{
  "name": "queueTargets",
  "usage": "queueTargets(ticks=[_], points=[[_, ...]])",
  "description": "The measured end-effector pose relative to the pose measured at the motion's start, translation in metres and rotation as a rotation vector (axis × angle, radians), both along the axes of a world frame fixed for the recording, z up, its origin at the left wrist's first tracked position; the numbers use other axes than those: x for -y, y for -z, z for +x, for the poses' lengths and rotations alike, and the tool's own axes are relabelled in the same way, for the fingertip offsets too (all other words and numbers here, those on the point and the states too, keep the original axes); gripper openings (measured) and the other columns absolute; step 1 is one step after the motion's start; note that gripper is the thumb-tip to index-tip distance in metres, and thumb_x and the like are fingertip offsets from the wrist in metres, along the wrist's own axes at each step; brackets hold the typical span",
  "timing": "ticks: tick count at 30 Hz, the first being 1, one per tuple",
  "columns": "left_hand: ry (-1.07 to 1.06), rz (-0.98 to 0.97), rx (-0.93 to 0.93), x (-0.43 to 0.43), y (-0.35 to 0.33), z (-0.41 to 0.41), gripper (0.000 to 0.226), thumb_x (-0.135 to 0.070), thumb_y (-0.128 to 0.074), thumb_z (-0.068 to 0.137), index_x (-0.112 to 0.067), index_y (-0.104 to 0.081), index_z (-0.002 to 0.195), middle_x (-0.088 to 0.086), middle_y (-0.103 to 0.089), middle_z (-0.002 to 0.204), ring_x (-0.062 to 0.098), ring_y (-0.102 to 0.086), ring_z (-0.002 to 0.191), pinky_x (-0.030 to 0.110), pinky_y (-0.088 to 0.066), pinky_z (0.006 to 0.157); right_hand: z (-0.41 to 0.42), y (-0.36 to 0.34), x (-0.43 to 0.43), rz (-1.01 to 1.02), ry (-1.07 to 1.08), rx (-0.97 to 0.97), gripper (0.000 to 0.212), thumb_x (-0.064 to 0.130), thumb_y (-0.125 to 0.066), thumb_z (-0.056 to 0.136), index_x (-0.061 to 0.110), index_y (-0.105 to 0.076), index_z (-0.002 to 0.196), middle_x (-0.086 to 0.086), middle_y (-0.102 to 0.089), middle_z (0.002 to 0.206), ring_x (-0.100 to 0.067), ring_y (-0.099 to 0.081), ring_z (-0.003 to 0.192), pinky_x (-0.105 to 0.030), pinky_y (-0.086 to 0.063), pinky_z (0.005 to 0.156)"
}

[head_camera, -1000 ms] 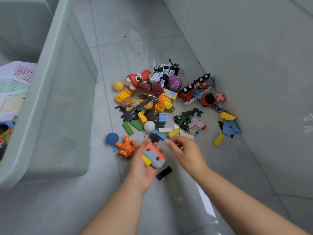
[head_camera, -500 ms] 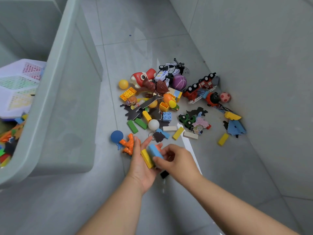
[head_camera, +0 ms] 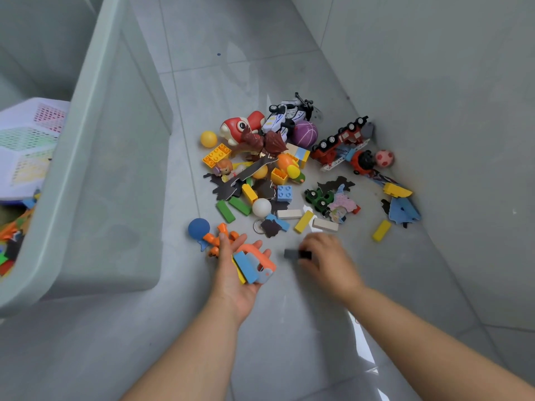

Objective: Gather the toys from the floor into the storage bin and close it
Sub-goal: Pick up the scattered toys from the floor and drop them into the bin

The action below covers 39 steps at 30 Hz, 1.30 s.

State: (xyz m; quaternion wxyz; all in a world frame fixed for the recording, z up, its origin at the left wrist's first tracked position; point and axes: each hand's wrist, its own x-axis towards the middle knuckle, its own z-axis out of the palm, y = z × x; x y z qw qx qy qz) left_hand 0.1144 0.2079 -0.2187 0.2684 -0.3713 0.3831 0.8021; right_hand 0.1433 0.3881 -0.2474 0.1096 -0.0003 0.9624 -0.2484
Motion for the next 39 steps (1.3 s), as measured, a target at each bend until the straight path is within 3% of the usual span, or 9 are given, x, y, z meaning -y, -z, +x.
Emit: queueTargets(ticks=[6, 9, 11, 15, 19, 23, 27, 35, 39], points=[[0.028, 0.05, 0.027, -0.005, -0.005, -0.001, 0.06, -0.067, -0.033, 0.087, -0.023, -0.056, 0.121, 0.005, -0.063, 0.104, 0.022, -0.064, 0.091, 0.038, -0.048, 0.073, -0.051, -0.006, -0.009, 0.353, -0.188, 0.02, 0.036, 0.004, -0.043, 0.093, 0.009, -0.046, 0.129, -0.011, -0.046, 0.14, -0.031, -0.027, 0.138, -0.039, -0.014, 0.116], [0.038, 0.067, 0.033, -0.008, -0.008, 0.0, 0.062, -0.067, -0.035, 0.086, -0.023, -0.055, 0.124, 0.006, -0.063, 0.106, 0.024, -0.064, 0.093, 0.04, -0.048, 0.072, -0.044, -0.005, -0.009, 0.387, -0.268, -0.09, 0.033, -0.003, -0.069, 0.07, 0.005, -0.063, 0.102, -0.015, -0.069, 0.094, -0.036, -0.062, 0.098, -0.046, -0.035, 0.105], [0.031, 0.073, 0.032, -0.008, -0.007, 0.0, 0.062, -0.067, -0.035, 0.086, -0.023, -0.053, 0.126, 0.007, -0.062, 0.107, 0.025, -0.063, 0.094, 0.041, -0.048, 0.071, -0.037, -0.007, -0.011, 0.272, -0.148, -0.093, 0.029, 0.002, -0.077, 0.063, 0.012, -0.064, 0.086, -0.006, -0.069, 0.078, -0.029, -0.064, 0.08, -0.04, -0.047, 0.093], [0.006, 0.101, 0.028, -0.01, -0.004, 0.0, 0.065, -0.069, -0.037, 0.084, -0.023, -0.051, 0.126, 0.011, -0.06, 0.116, 0.029, -0.062, 0.1, 0.044, -0.05, 0.075, -0.012, -0.04, 0.02, -0.316, 0.346, -0.062, 0.017, 0.015, -0.065, 0.081, 0.026, -0.054, 0.088, 0.009, -0.062, 0.087, -0.013, -0.058, 0.085, -0.026, -0.042, 0.071], [-0.022, 0.177, 0.023, -0.014, -0.004, -0.001, 0.063, -0.07, -0.036, 0.084, -0.026, -0.056, 0.123, 0.011, -0.065, 0.117, 0.029, -0.063, 0.101, 0.042, -0.048, 0.086, 0.002, -0.068, 0.05, -0.498, 0.179, -0.004, 0.029, 0.032, -0.072, 0.077, 0.024, -0.06, 0.102, 0.015, -0.059, 0.092, -0.003, -0.057, 0.083, -0.017, -0.046, 0.074], [-0.071, 0.211, 0.025, -0.015, -0.007, -0.001, 0.049, -0.061, -0.037, 0.09, -0.027, -0.062, 0.115, 0.01, -0.065, 0.111, 0.029, -0.061, 0.101, 0.044, -0.049, 0.084, -0.022, -0.044, -0.002, -0.209, 0.361, -0.083, 0.031, 0.028, -0.061, 0.087, 0.018, -0.059, 0.116, 0.001, -0.057, 0.114, -0.013, -0.054, 0.094, -0.026, -0.044, 0.08], [-0.074, 0.221, 0.055, -0.014, -0.01, -0.001, 0.05, -0.061, -0.041, 0.088, -0.024, -0.063, 0.114, 0.012, -0.065, 0.112, 0.031, -0.062, 0.101, 0.045, -0.05, 0.085, -0.02, 0.001, -0.033, 0.15, 0.171, 0.177, 0.037, 0.017, -0.056, 0.088, 0.017, -0.052, 0.125, -0.007, -0.05, 0.126, -0.027, -0.045, 0.113, -0.032, -0.04, 0.088], [-0.074, 0.167, 0.06, -0.005, -0.005, 0.003, 0.058, -0.063, -0.044, 0.086, -0.023, -0.055, 0.126, 0.013, -0.067, 0.112, 0.032, -0.064, 0.101, 0.044, -0.051, 0.08, -0.052, -0.009, 0.007, -0.213, 0.211, -0.039, 0.033, 0.012, -0.058, 0.088, 0.014, -0.052, 0.121, -0.002, -0.053, 0.114, -0.011, -0.05, 0.09, -0.022, -0.042, 0.081], [-0.099, 0.157, 0.061, 0.002, -0.008, 0.002, 0.057, -0.062, -0.042, 0.087, -0.022, -0.053, 0.126, 0.015, -0.063, 0.116, 0.033, -0.063, 0.103, 0.044, -0.048, 0.085, -0.074, -0.002, 0.028, -0.101, 0.16, 0.076, 0.068, 0.038, -0.073, 0.074, 0.015, -0.041, 0.13, -0.004, -0.044, 0.129, -0.021, -0.04, 0.116, -0.029, -0.034, 0.097]])
